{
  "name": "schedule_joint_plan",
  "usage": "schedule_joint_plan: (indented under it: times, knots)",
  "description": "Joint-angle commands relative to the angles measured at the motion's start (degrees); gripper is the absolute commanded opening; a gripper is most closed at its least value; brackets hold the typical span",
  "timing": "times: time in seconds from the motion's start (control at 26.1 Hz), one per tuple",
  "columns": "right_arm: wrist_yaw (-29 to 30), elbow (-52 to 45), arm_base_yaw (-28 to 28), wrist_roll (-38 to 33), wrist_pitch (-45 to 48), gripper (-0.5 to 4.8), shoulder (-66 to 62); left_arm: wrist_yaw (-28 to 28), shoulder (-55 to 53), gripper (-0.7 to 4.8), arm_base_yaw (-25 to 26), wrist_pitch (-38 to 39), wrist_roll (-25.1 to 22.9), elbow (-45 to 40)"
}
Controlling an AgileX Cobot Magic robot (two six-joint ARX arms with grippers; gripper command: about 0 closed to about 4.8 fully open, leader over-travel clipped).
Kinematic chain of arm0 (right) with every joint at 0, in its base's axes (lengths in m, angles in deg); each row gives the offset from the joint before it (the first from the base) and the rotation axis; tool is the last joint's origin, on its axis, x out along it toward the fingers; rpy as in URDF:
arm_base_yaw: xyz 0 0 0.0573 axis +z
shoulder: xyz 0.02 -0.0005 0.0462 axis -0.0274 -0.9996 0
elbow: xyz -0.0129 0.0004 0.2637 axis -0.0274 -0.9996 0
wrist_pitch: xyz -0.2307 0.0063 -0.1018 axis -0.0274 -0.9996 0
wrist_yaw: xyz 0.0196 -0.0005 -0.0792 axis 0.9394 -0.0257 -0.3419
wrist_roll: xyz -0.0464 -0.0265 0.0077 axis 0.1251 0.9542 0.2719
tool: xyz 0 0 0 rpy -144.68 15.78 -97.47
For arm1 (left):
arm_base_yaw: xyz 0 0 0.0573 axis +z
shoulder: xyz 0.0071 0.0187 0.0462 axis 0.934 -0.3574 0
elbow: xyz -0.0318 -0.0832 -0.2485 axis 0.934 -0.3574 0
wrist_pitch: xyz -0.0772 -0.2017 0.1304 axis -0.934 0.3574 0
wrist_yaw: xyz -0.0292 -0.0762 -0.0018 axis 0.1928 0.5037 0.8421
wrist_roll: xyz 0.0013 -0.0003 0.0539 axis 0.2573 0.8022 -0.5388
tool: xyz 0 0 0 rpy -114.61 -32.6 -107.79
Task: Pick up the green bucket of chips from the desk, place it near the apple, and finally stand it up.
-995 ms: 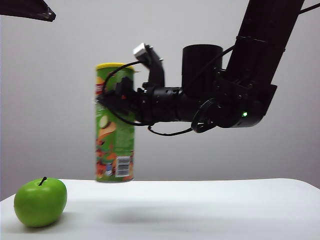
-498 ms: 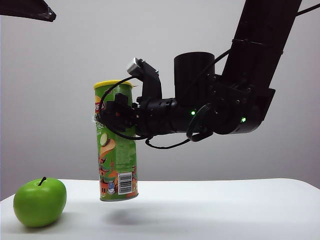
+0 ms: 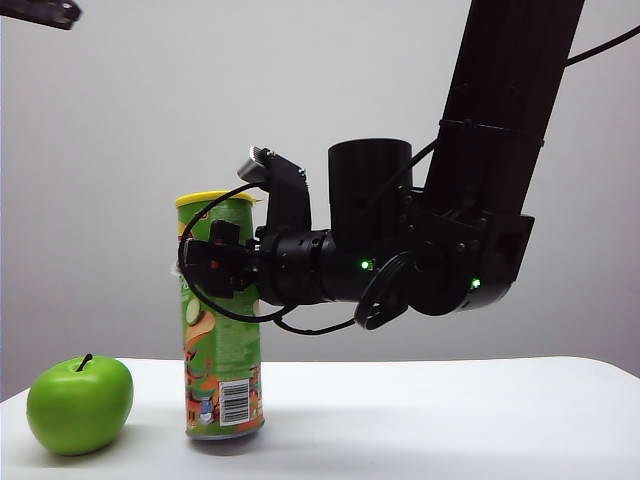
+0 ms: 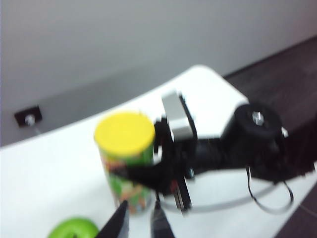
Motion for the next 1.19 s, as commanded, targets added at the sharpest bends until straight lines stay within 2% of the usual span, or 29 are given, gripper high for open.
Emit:
schedule_joint_plan:
  times: [0.04, 0.19, 0.54, 1.03, 1.19]
  knots:
    - [-1.57, 0.31, -0.15, -0.26, 2.43, 0.84, 0.26, -0.33, 1.95, 0.62, 0.0, 5.55, -2.47, 0.02]
    - [-2.43, 0.35, -0.15, -0.26, 2.64, 0.84, -0.48, -0.24, 4.57, 0.62, 0.0, 10.93, -4.94, 0.02]
    - [-4.55, 0.33, 1.33, -3.02, 6.27, 0.83, -4.26, -0.5, 11.28, 0.62, 0.02, 16.52, -5.14, 0.02]
    - [-6.08, 0.31, 2.99, -2.32, 4.98, 0.86, -5.07, -0.66, 19.76, 0.62, 0.02, 18.45, -4.68, 0.02]
    - [-6.03, 0.31, 3.02, -1.88, 3.61, 2.06, -5.07, -0.68, 20.2, 0.62, 0.02, 19.28, -4.72, 0.02]
